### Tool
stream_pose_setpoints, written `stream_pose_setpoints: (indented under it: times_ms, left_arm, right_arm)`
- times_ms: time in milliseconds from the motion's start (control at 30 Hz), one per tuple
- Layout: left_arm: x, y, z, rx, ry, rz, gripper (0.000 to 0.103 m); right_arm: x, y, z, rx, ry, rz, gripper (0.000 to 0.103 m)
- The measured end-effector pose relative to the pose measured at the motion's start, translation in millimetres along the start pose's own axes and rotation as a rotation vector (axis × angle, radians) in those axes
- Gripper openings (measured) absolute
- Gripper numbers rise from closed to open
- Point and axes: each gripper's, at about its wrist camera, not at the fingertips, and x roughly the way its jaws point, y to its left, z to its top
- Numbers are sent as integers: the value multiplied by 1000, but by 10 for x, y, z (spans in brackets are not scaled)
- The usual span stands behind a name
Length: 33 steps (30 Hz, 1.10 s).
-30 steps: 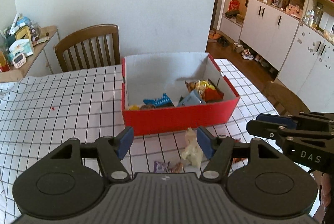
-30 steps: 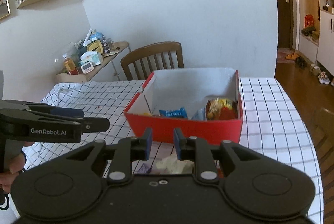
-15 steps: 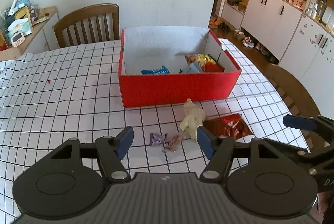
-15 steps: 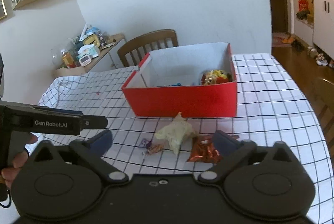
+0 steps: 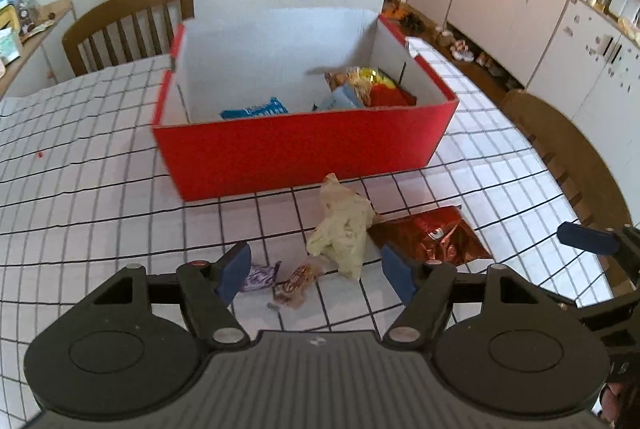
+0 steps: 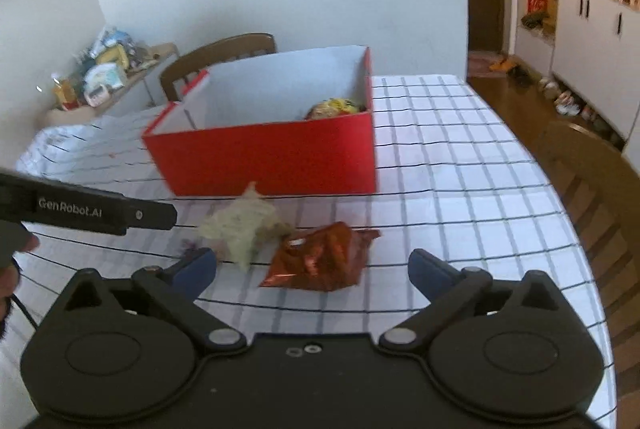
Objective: Organize snacks
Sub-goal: 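Grasp the copper Oreo bag with the right tool while the left tool grasps the pale green bag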
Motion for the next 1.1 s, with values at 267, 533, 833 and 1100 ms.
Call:
stream_pose_setpoints:
  times_ms: [267,533,833,1100]
  left_arm:
    - [542,-134,127,50,82,40,72]
    - [939,-177,202,68,160,40,72]
    - [1108,-149,279,37,182,24,71]
    - [1125,-136,292,14,188,-7,44]
  right_arm:
    - [465,-10,22,-55,100,67,102]
    - [802,38,68,-88,166,94,99]
    - [976,27,82,-72,201,71,81]
    - [905,0,65,-51,191,67,68]
